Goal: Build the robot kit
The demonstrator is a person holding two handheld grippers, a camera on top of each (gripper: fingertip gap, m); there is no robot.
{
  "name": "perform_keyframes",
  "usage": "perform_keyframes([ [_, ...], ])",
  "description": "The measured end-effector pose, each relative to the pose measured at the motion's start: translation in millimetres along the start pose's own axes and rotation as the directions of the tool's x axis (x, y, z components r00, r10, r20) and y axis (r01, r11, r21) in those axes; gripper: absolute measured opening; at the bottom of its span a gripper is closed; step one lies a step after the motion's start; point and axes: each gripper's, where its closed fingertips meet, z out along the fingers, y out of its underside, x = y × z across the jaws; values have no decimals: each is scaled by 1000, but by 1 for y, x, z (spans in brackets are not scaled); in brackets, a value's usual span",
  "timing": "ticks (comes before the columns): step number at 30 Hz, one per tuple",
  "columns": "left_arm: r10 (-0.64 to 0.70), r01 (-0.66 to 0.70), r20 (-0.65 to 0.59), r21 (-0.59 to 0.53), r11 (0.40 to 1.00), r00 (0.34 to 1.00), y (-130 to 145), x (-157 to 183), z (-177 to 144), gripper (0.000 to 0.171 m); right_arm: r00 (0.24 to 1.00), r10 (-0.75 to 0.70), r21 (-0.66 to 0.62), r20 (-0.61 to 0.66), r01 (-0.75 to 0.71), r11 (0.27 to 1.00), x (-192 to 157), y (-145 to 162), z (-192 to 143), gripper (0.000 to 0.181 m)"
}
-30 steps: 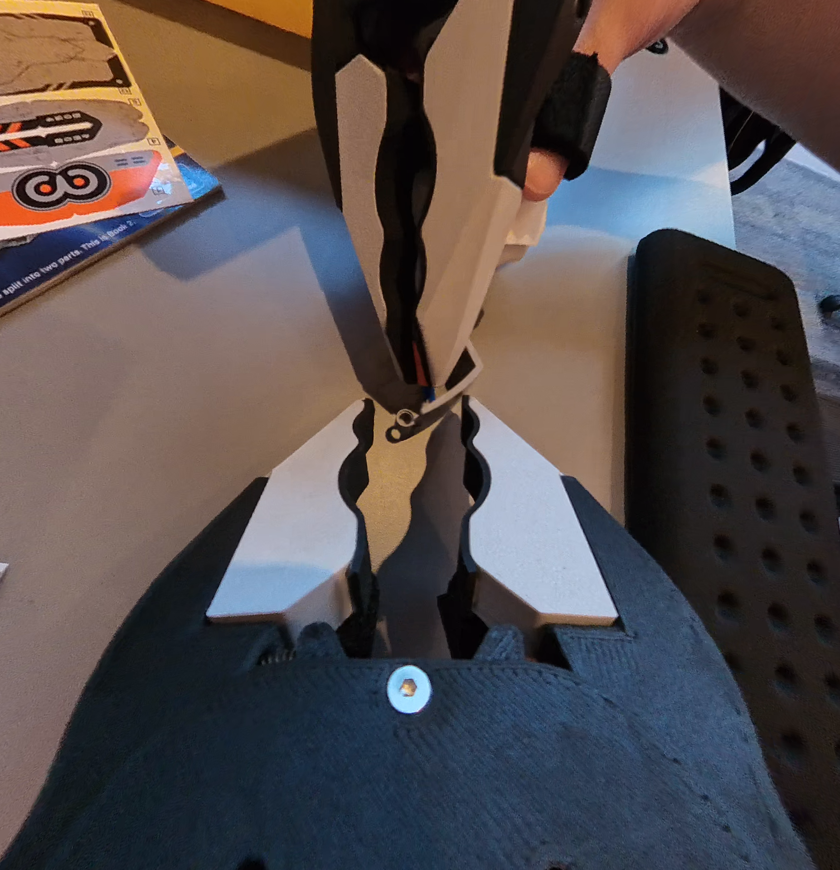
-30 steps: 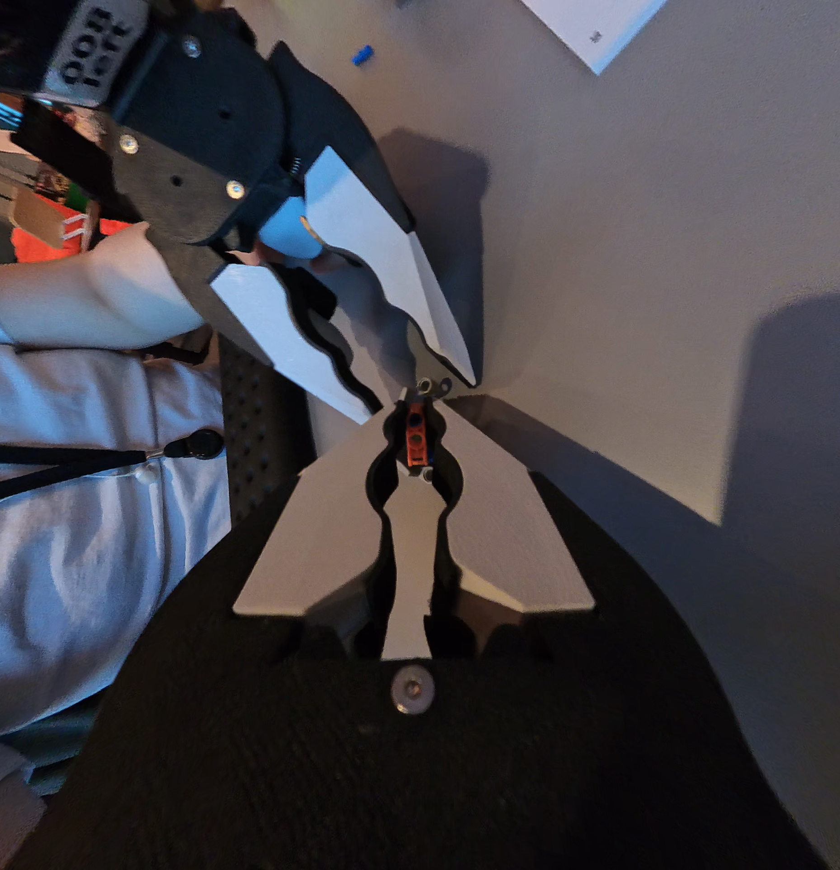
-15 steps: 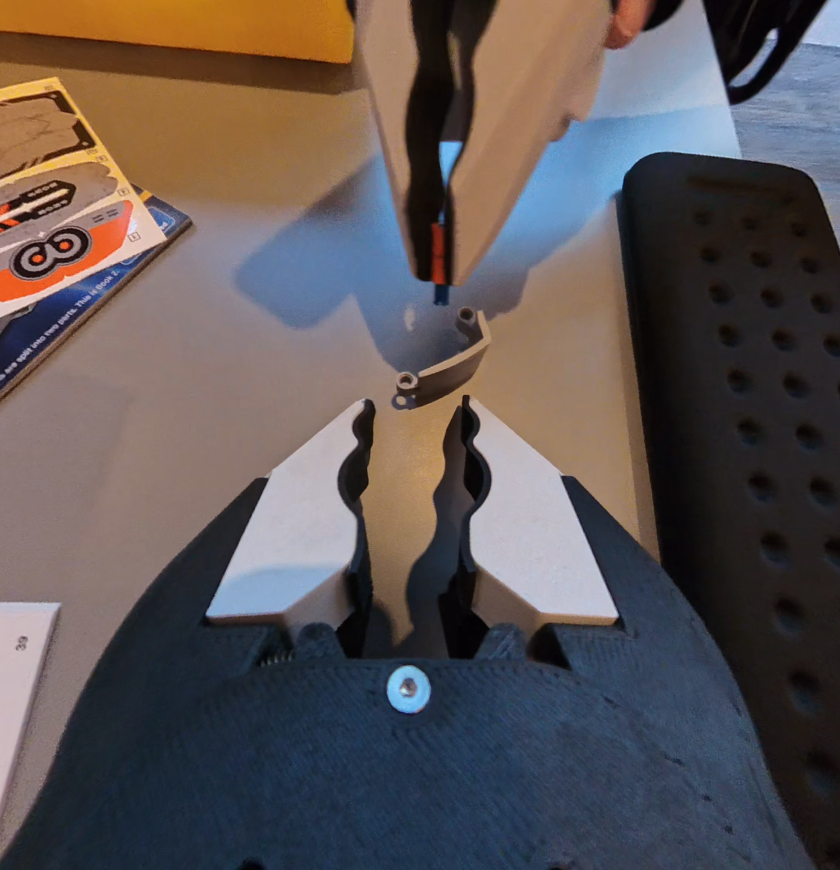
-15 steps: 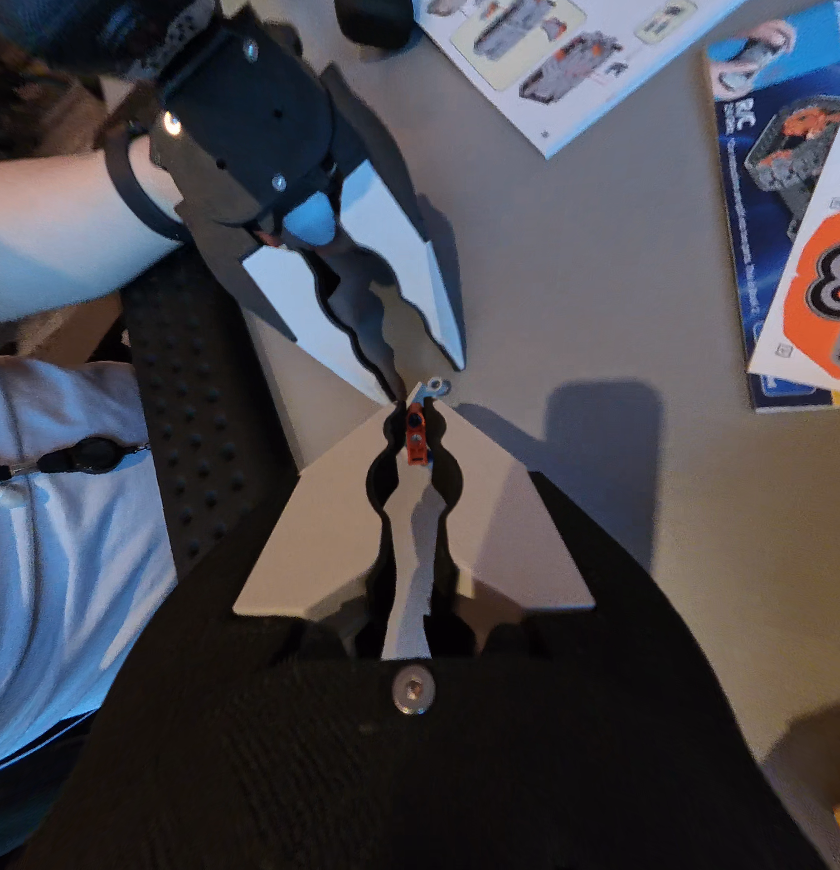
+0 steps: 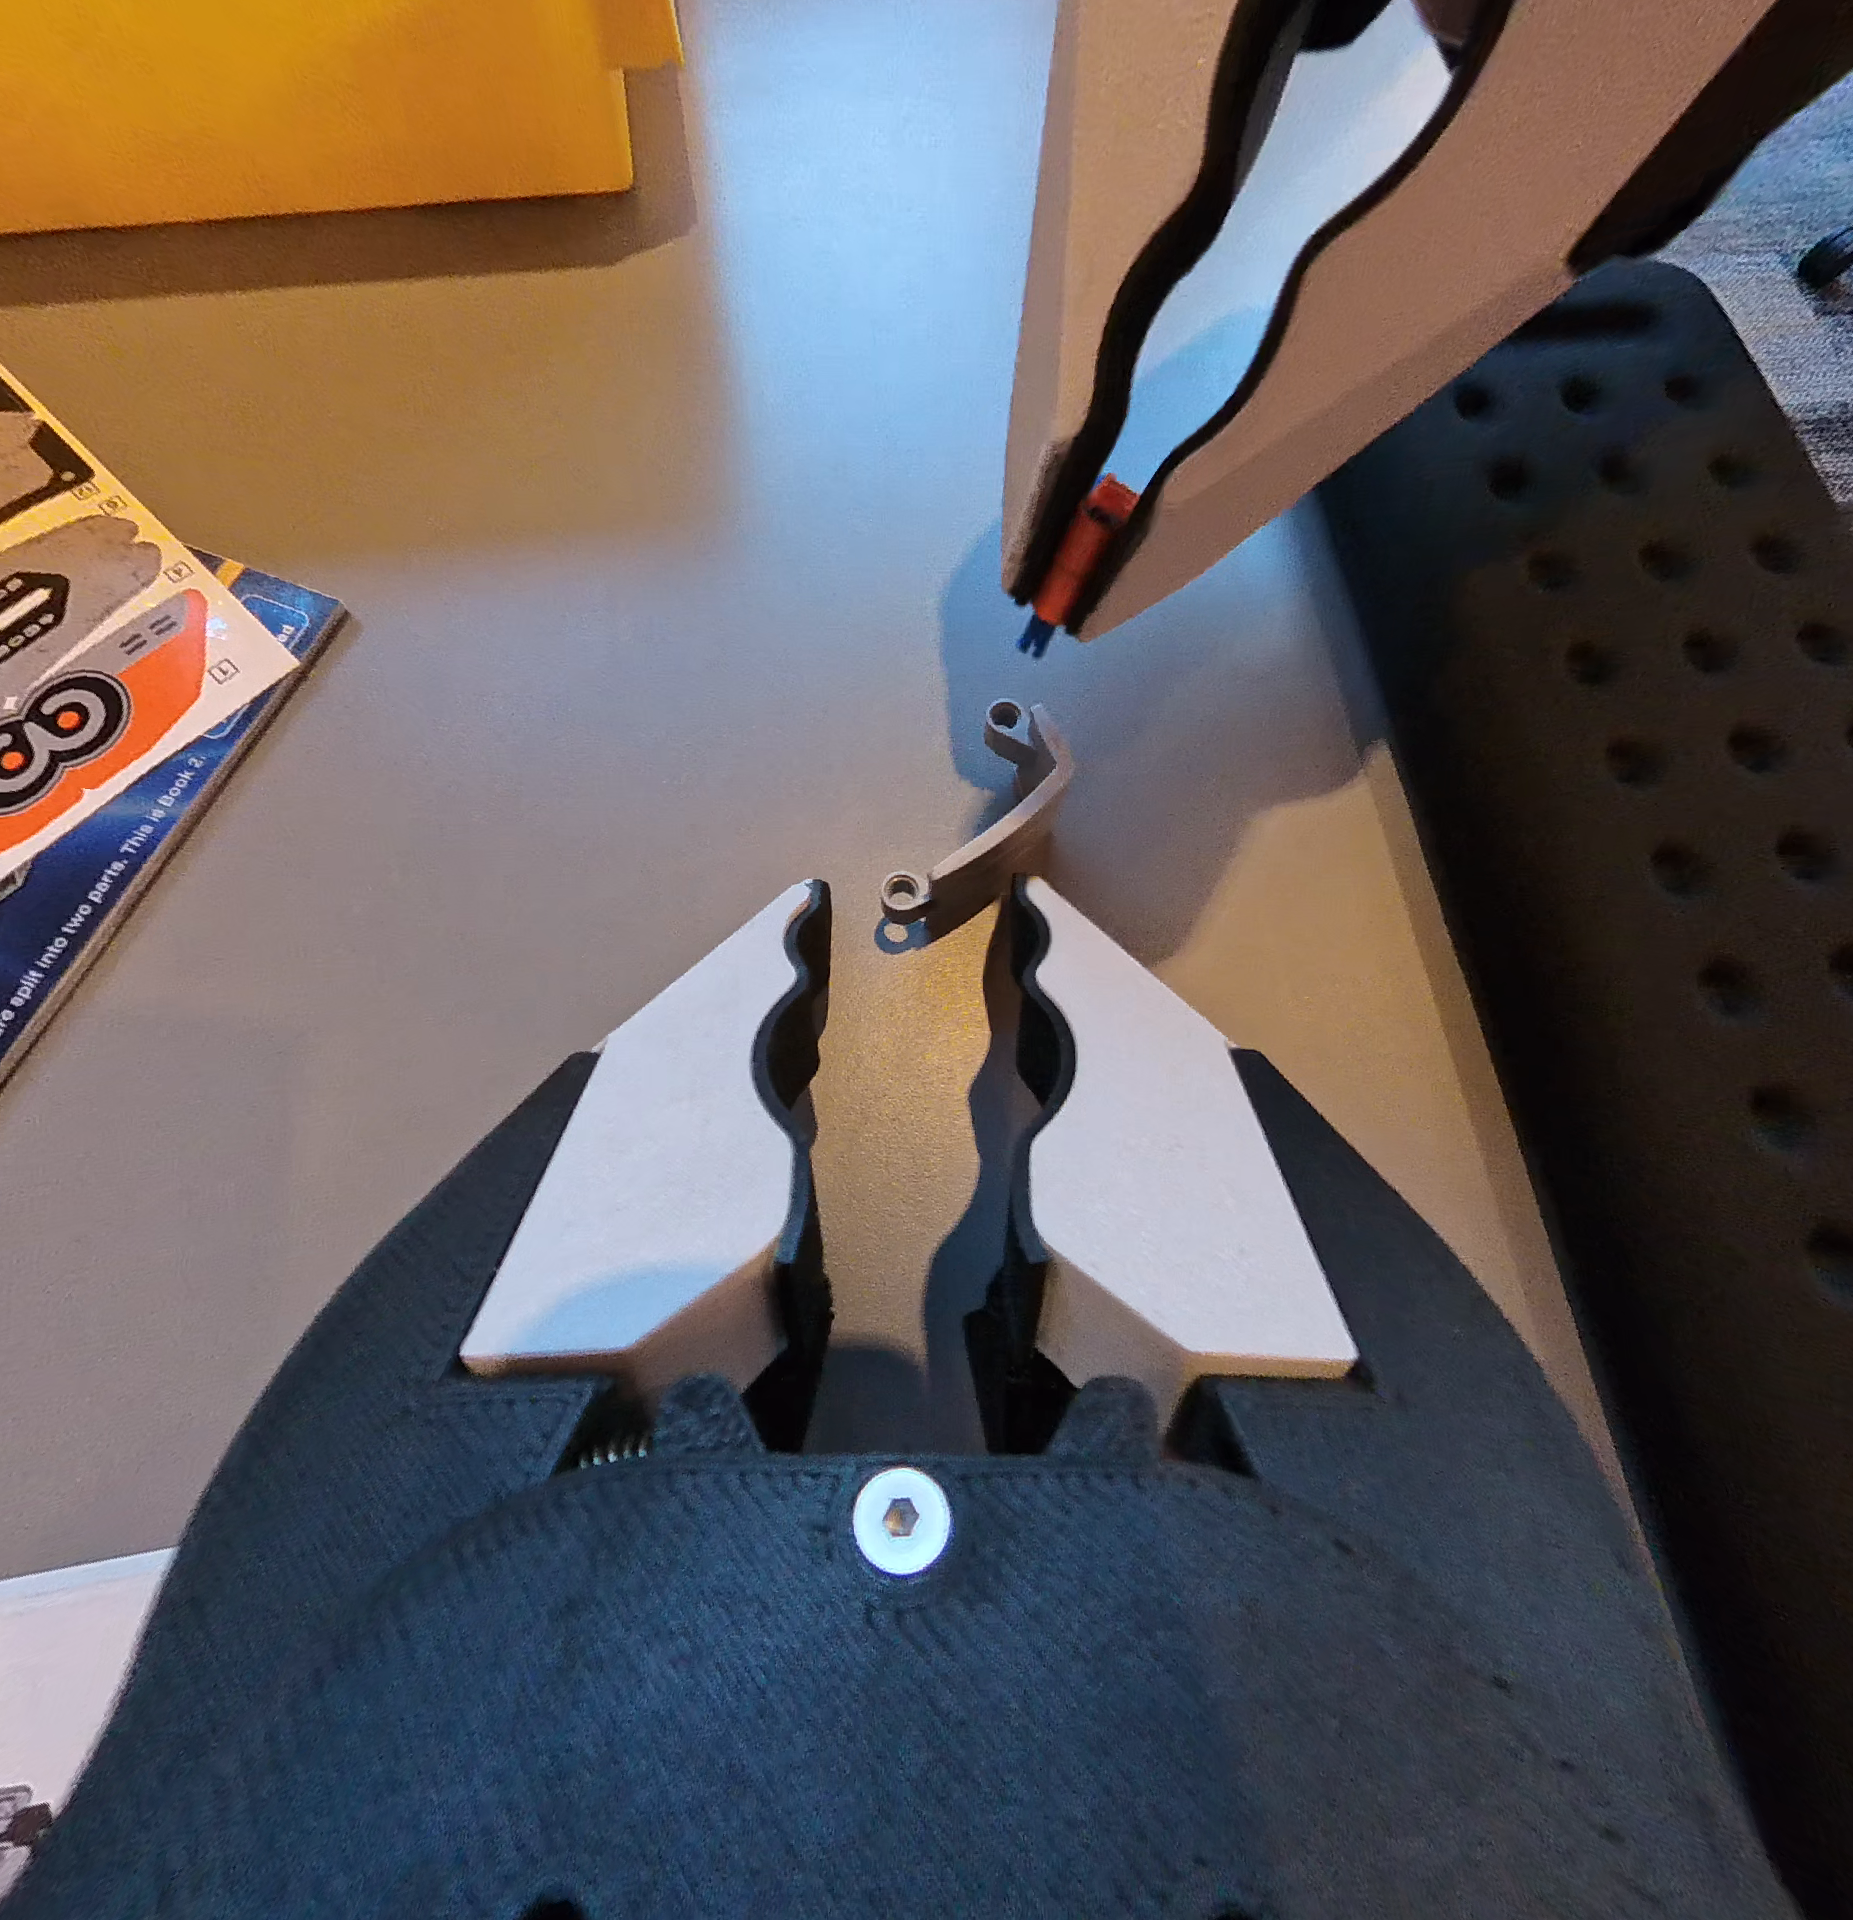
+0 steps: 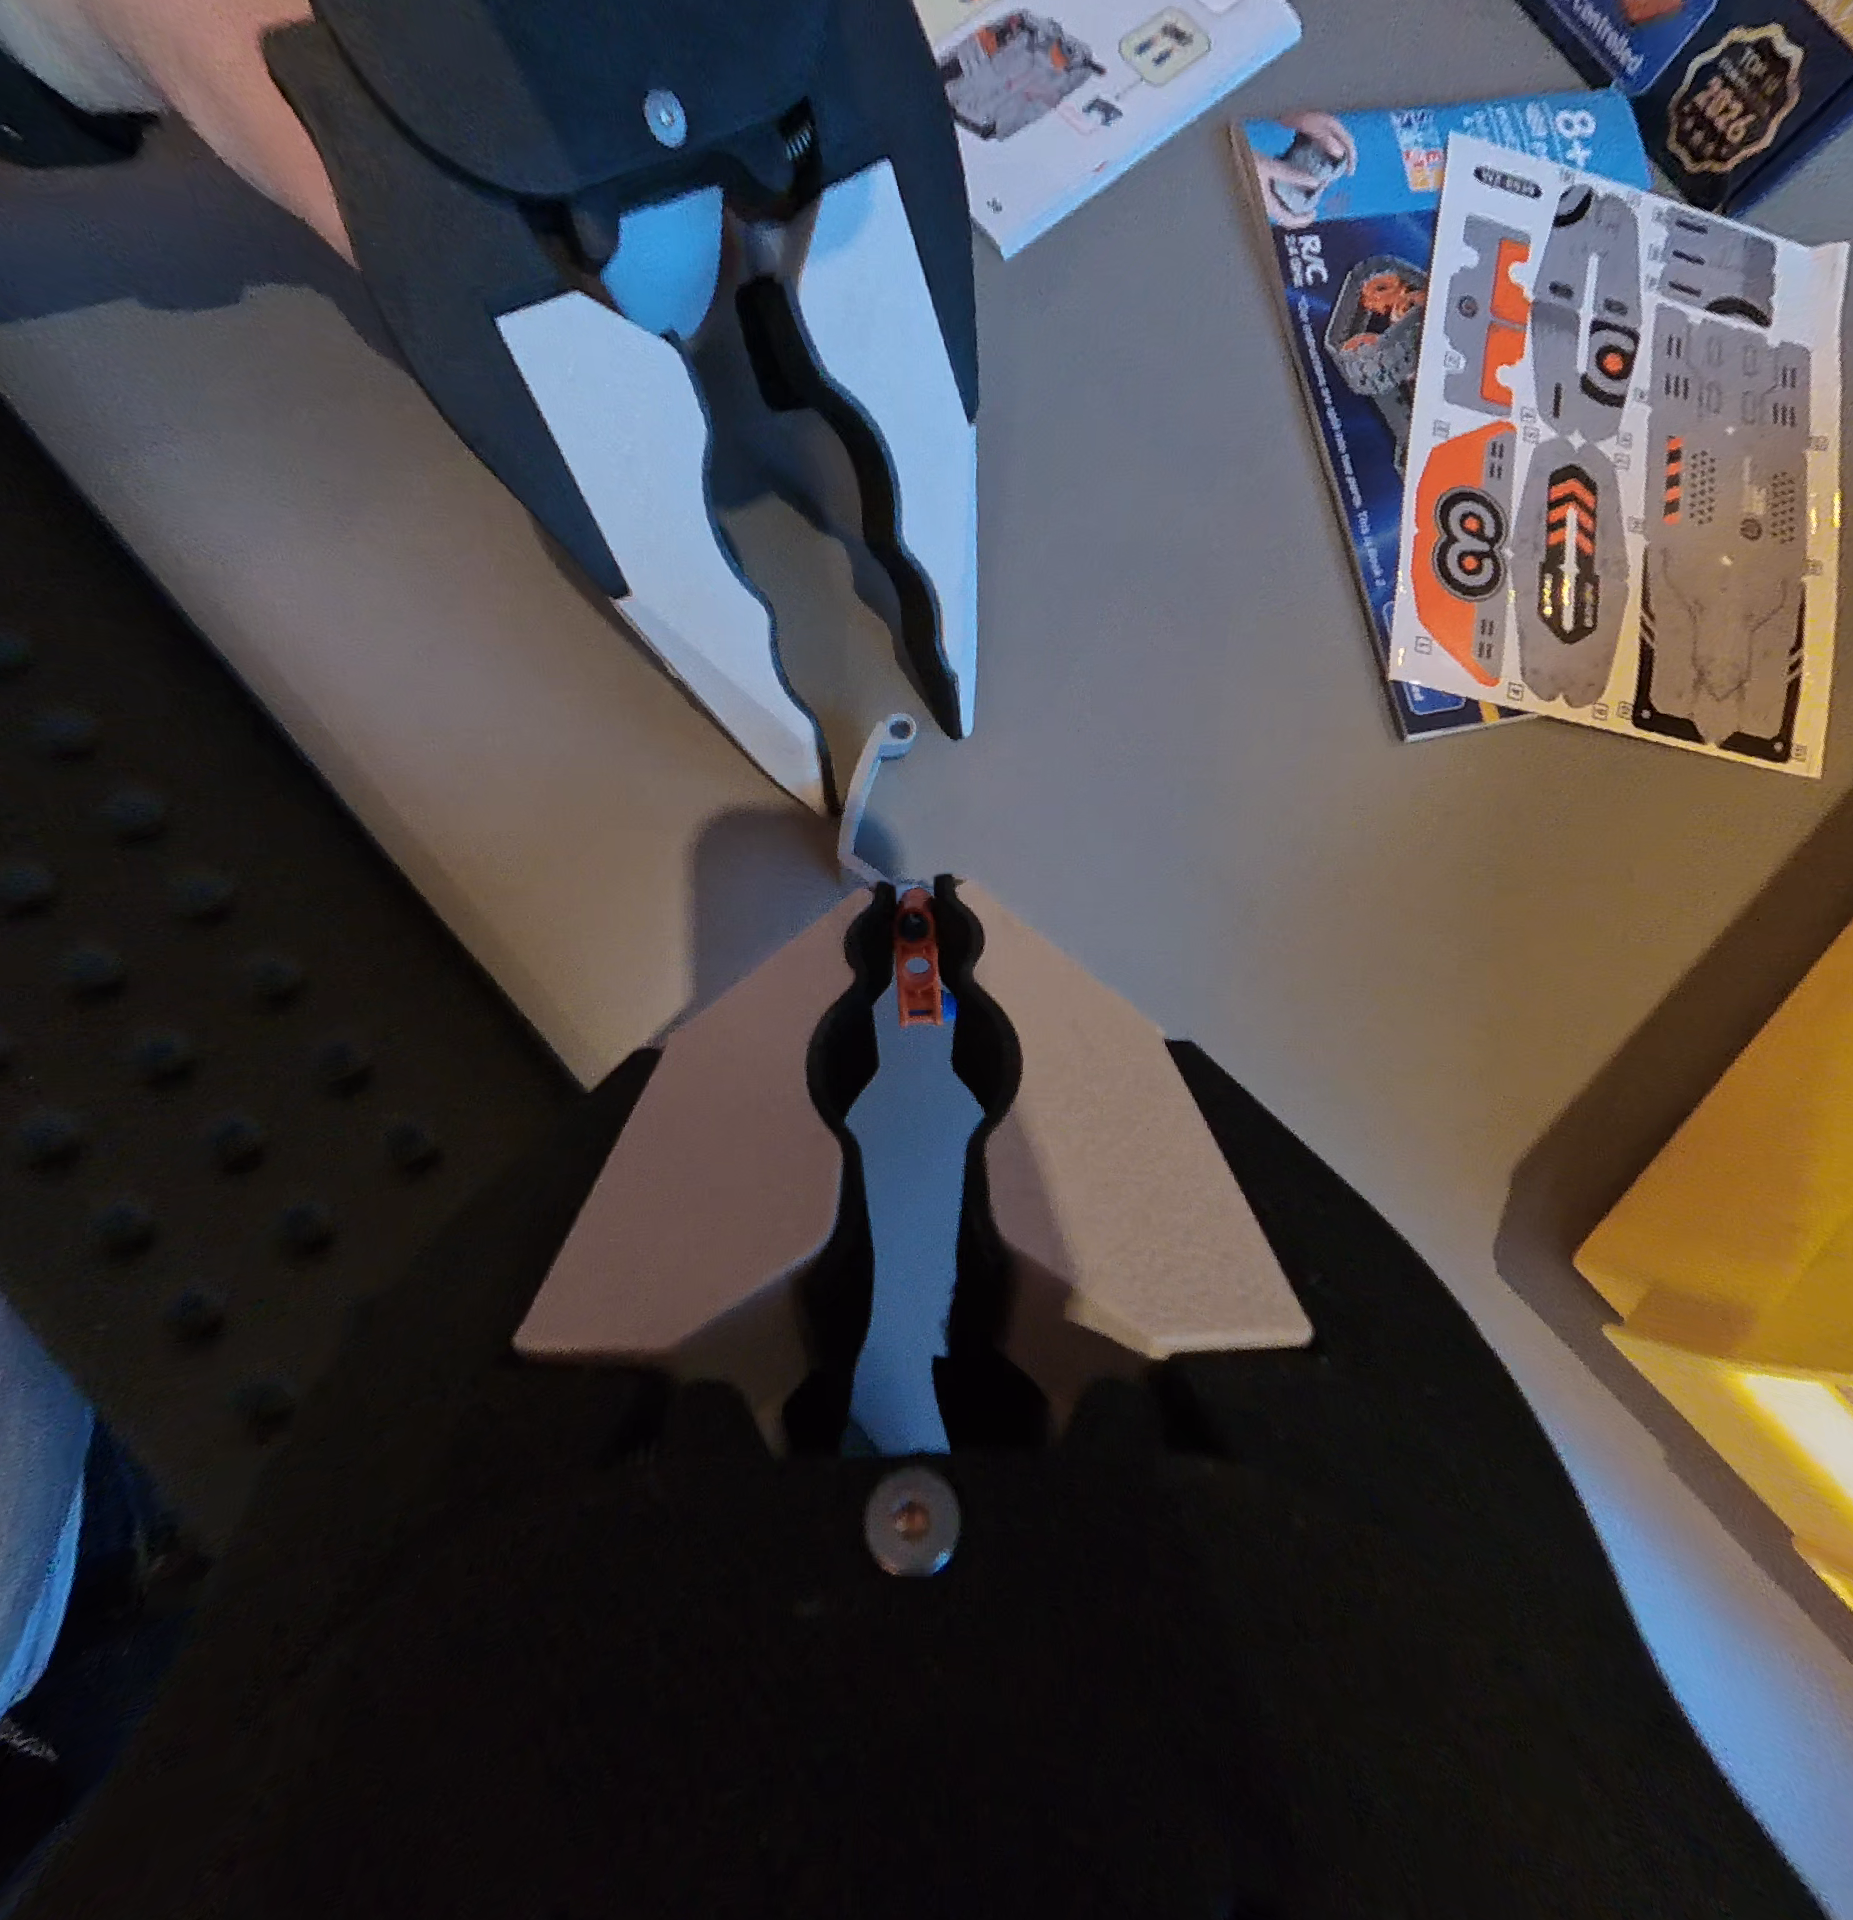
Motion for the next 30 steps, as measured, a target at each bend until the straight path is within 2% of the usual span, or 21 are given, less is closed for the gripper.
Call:
perform_keyframes([
  [8,0,0,9,0,1000,1000,0,1,0,35,999,43,16,15,-43,999,2,8,15,6],
  [15,-16,16,-2,3,1000,1000,0,1,0,33,998,57,36,16,-57,998,2,8,16,6],
  [26,-43,43,-32,8,999,999,-1,6,-1,17,999,37,73,38,-39,997,1,10,14,6],
  [30,-84,88,-66,60,994,994,-8,11,-5,12,998,34,81,45,-37,996,4,13,10,6],
])
